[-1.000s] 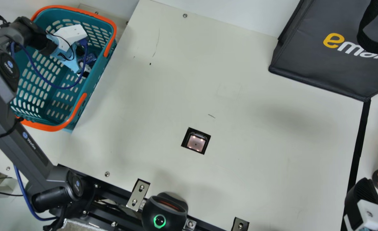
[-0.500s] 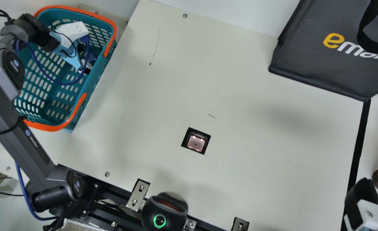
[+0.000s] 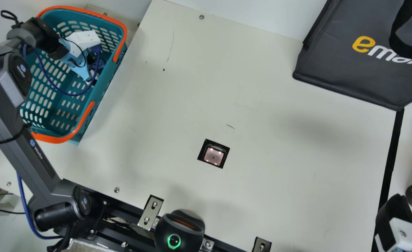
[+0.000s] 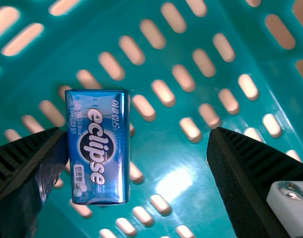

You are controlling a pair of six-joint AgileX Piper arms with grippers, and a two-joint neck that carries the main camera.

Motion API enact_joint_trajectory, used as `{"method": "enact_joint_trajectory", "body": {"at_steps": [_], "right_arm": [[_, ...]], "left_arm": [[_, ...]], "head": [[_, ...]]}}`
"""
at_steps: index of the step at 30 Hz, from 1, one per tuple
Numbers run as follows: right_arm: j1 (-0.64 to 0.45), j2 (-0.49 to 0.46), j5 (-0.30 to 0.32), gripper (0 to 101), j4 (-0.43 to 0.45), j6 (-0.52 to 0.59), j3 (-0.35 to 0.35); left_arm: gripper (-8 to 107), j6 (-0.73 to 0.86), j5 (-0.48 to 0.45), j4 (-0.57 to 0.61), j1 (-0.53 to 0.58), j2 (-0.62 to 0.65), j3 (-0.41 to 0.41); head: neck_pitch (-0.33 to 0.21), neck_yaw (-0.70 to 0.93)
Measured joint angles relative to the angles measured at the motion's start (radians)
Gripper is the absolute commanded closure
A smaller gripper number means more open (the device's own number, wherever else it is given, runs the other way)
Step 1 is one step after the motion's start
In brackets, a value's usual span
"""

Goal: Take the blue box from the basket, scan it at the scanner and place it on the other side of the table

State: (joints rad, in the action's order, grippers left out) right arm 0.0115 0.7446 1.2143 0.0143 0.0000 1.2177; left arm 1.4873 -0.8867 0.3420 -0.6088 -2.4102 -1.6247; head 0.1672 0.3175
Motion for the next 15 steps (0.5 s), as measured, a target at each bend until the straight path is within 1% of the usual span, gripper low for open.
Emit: {"method": "enact_joint_trajectory", "body": {"at_steps": [8, 12, 15], "right_arm": [[0.0, 0.0, 0.0, 6, 0.0, 0.0, 0.0], [0.0, 0.0, 0.0, 6, 0.0, 0.0, 0.0], [0.0, 0.0, 0.0, 6, 0.0, 0.0, 0.0]], "left_arm": [[9, 0.016, -0.006, 0.006, 0.0, 0.043, 0.071], [9, 0.018, 0.018, 0.016, -0.002, 0.062, 0.105], [9, 0.004, 0.043, 0.018, -0.002, 0.063, 0.111]], "head": [[0.0, 0.002], [0.0, 0.002], [0.0, 0.0]]}}
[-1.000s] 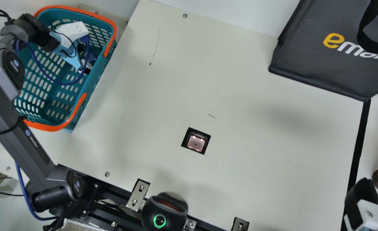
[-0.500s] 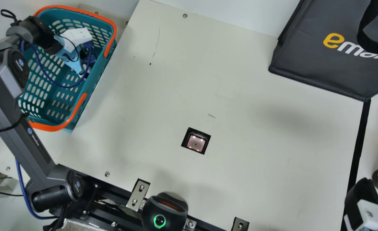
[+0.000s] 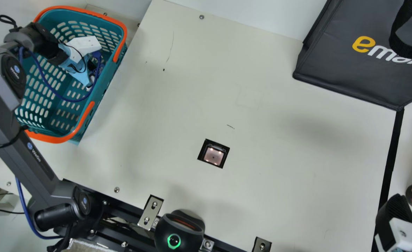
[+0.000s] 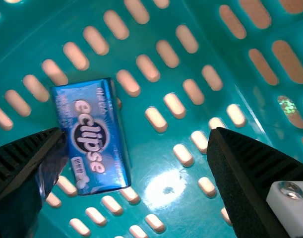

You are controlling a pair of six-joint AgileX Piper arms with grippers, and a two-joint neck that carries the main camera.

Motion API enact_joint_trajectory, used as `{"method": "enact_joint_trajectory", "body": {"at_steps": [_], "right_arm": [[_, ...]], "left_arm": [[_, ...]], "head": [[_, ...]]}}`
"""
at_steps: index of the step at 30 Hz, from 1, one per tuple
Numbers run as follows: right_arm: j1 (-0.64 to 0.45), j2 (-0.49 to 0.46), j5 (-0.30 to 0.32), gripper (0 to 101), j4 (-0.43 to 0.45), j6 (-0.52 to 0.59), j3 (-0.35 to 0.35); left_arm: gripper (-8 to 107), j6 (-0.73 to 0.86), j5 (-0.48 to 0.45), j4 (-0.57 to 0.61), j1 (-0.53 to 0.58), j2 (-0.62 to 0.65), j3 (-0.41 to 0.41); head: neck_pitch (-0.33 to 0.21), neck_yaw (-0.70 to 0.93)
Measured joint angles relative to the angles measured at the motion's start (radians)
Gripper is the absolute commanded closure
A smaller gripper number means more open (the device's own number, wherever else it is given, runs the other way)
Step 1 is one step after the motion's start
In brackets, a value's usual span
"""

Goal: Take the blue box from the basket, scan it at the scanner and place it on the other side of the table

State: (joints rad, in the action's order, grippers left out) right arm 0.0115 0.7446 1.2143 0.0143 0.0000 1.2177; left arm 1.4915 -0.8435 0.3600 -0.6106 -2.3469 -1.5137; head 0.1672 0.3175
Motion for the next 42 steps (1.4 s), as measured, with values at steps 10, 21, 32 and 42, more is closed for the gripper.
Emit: {"method": "enact_joint_trajectory", "body": {"at_steps": [10, 21, 32, 42], "right_arm": [[0.0, 0.0, 0.0, 6, 0.0, 0.0, 0.0], [0.0, 0.0, 0.0, 6, 0.0, 0.0, 0.0], [0.0, 0.0, 0.0, 6, 0.0, 0.0, 0.0], [0.0, 0.0, 0.0, 6, 0.0, 0.0, 0.0]], "left_arm": [[9, -0.107, 0.07, -0.02, 0.01, -0.026, -0.028], [16, -0.206, 0.095, -0.063, 0.024, -0.049, -0.035], [89, -0.232, 0.087, -0.086, 0.027, -0.055, -0.04], [107, -0.239, 0.1, -0.094, 0.029, -0.042, -0.026]], "head": [[0.0, 0.002], [0.0, 0.002], [0.0, 0.002], [0.0, 0.002]]}}
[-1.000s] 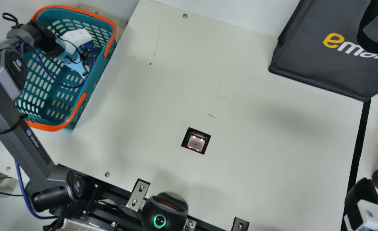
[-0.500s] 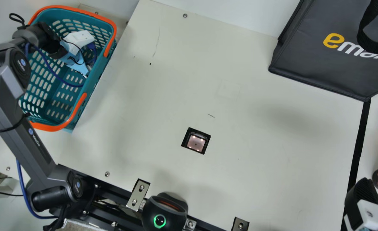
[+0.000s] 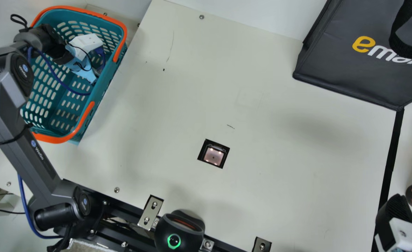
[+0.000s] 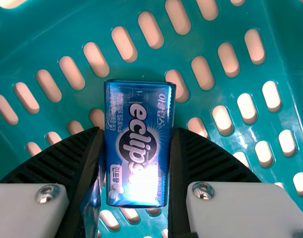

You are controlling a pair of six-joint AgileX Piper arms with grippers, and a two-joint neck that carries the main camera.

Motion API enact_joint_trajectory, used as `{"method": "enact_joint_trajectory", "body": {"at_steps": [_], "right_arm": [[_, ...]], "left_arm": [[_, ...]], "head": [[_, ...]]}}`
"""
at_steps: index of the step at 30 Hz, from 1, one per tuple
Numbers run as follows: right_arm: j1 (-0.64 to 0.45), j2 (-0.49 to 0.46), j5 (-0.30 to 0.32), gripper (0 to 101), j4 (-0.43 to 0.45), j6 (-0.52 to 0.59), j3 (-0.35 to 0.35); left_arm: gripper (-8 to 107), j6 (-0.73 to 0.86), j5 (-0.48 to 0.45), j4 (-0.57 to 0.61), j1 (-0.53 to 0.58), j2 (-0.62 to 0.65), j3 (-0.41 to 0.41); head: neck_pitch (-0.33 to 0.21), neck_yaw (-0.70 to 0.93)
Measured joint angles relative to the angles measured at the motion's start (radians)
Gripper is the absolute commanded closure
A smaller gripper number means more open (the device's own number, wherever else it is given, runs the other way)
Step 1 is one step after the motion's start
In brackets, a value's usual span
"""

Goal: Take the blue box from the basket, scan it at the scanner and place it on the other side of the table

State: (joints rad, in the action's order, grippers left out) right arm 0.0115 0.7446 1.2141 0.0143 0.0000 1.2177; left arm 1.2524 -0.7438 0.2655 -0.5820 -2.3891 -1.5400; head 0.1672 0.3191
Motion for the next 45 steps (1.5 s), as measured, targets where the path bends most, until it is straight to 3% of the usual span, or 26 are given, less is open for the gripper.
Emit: {"method": "enact_joint_trajectory", "body": {"at_steps": [16, 34, 45], "right_arm": [[0.0, 0.0, 0.002, 6, 0.0, 0.0, 0.0], [0.0, 0.0, 0.002, 6, 0.0, 0.0, 0.0], [0.0, 0.0, 0.001, 6, 0.0, 0.0, 0.0]], "left_arm": [[107, -0.11, -0.033, -0.018, 0.004, 0.104, 0.037], [107, -0.167, -0.038, -0.041, 0.0, 0.137, 0.048], [107, -0.291, -0.055, -0.047, -0.009, 0.254, 0.094]], "head": [[0.0, 0.0], [0.0, 0.0], [0.0, -0.002]]}}
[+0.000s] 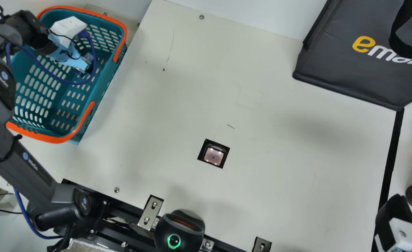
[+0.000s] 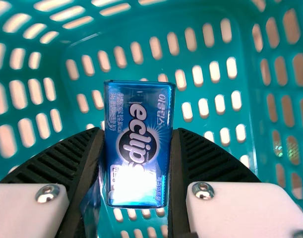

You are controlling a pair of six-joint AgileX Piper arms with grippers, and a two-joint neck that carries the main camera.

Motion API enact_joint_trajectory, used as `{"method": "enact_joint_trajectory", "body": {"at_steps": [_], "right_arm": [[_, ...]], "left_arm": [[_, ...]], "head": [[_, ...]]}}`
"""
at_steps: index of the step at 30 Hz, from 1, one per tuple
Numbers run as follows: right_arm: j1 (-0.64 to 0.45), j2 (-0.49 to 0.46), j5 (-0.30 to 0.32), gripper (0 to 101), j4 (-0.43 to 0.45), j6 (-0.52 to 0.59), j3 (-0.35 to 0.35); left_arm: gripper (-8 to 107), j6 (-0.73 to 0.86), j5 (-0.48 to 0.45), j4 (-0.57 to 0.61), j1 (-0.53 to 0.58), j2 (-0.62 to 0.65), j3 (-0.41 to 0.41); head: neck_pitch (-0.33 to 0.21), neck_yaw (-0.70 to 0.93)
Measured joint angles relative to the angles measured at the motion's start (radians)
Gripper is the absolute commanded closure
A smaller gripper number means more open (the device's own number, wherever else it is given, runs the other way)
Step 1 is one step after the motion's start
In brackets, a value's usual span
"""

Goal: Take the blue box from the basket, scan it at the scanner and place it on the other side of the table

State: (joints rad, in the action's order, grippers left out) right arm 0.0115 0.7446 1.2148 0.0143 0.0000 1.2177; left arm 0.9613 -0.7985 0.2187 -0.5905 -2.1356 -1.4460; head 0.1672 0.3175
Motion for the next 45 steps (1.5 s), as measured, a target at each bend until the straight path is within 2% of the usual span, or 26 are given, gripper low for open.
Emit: {"method": "enact_joint_trajectory", "body": {"at_steps": [16, 30, 37, 45], "right_arm": [[0.0, 0.0, 0.0, 6, 0.0, 0.0, 0.0], [0.0, 0.0, 0.0, 6, 0.0, 0.0, 0.0], [0.0, 0.0, 0.0, 6, 0.0, 0.0, 0.0], [0.0, 0.0, 0.0, 6, 0.0, 0.0, 0.0]], "left_arm": [[107, -0.248, 0.047, -0.024, 0.004, 0.285, 0.13], [107, -0.288, 0.082, -0.011, 0.072, 0.564, 0.247], [107, -0.294, 0.049, 0.009, 0.127, 0.67, 0.287], [107, -0.339, -0.051, 0.047, 0.207, 0.762, 0.311]], "head": [[0.0, 0.002], [0.0, 0.002], [0.0, 0.002], [0.0, 0.002]]}}
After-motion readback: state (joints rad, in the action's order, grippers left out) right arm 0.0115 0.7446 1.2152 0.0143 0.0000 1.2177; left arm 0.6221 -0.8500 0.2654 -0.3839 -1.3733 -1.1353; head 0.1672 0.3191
